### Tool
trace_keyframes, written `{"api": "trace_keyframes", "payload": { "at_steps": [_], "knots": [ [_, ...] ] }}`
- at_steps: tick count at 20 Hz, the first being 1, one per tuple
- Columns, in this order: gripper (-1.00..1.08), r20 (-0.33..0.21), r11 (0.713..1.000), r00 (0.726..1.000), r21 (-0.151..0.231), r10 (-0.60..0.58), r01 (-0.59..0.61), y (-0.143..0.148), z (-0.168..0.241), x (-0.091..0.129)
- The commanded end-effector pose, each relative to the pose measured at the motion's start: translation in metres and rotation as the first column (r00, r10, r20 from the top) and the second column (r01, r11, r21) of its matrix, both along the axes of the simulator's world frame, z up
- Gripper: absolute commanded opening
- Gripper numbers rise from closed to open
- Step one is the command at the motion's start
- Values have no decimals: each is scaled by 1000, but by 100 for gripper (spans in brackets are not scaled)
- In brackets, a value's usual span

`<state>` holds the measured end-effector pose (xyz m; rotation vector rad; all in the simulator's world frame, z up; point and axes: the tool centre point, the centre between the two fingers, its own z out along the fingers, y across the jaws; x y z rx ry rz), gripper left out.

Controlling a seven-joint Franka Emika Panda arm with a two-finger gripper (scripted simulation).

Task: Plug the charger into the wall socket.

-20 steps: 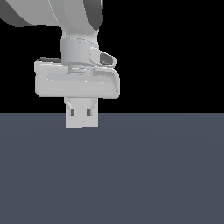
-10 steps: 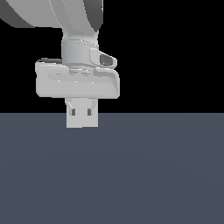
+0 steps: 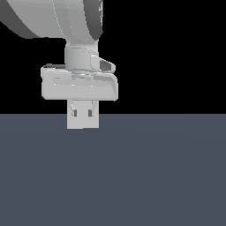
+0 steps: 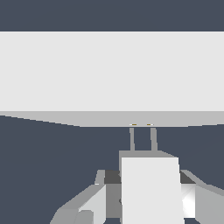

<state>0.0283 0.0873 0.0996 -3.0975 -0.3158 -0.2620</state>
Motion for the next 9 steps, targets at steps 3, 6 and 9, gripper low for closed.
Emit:
{"api": "trace_keyframes", "payload": {
  "at_steps": [3,6,9],
  "knots": [
    [-100,0,1000,1000,0,0,0,3,0,13],
    [-100,0,1000,1000,0,0,0,4,0,17],
    [-100,0,1000,1000,0,0,0,4,0,18]
  ]
}}
